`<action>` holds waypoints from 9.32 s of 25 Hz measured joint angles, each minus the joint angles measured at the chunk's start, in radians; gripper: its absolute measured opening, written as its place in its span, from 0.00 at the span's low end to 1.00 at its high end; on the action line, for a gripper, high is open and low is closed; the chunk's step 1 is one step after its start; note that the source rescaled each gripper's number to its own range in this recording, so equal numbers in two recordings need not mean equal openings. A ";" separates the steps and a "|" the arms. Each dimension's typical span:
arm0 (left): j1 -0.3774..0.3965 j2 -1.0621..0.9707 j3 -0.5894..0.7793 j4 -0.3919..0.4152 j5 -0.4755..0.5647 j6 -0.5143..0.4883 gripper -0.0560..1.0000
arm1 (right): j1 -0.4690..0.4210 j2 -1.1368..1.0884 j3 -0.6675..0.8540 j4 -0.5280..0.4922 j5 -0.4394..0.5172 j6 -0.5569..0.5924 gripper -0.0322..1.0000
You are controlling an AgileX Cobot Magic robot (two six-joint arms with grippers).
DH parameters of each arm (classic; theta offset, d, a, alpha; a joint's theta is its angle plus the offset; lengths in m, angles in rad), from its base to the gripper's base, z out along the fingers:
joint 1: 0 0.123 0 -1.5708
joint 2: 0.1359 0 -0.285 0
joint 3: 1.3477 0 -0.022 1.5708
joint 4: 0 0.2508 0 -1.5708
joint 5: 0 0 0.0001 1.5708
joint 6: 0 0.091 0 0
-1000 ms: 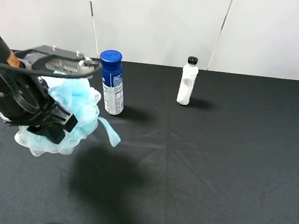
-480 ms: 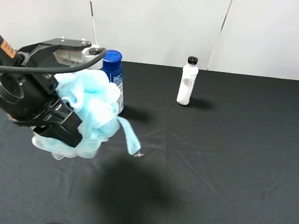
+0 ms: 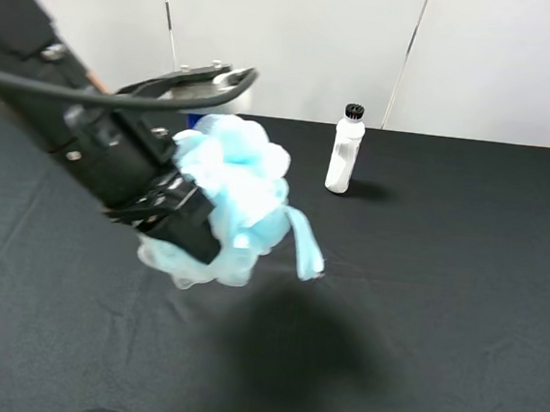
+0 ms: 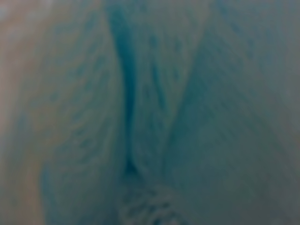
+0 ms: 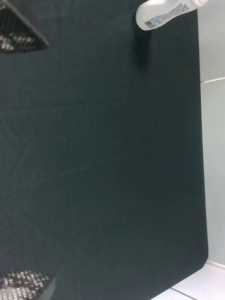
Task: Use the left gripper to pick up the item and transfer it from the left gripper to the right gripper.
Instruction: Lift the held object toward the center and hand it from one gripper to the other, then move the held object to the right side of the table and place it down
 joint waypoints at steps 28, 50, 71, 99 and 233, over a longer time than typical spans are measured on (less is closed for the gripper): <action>0.000 0.118 -0.111 -0.274 0.119 0.355 0.09 | 0.130 0.405 -0.088 0.541 -0.034 -0.306 1.00; 0.000 0.118 -0.111 -0.301 0.005 0.730 0.09 | 0.251 0.964 -0.096 1.190 -0.136 -0.665 1.00; -0.064 0.122 -0.111 -0.737 0.001 1.263 0.09 | 0.251 1.184 -0.114 1.536 -0.030 -0.901 1.00; -0.089 0.123 -0.110 -0.734 -0.040 1.275 0.28 | 0.251 1.250 -0.120 1.621 -0.017 -1.025 0.35; 0.223 -1.380 0.366 0.672 0.452 -0.427 0.97 | 0.251 1.255 -0.127 1.578 -0.075 -0.994 0.03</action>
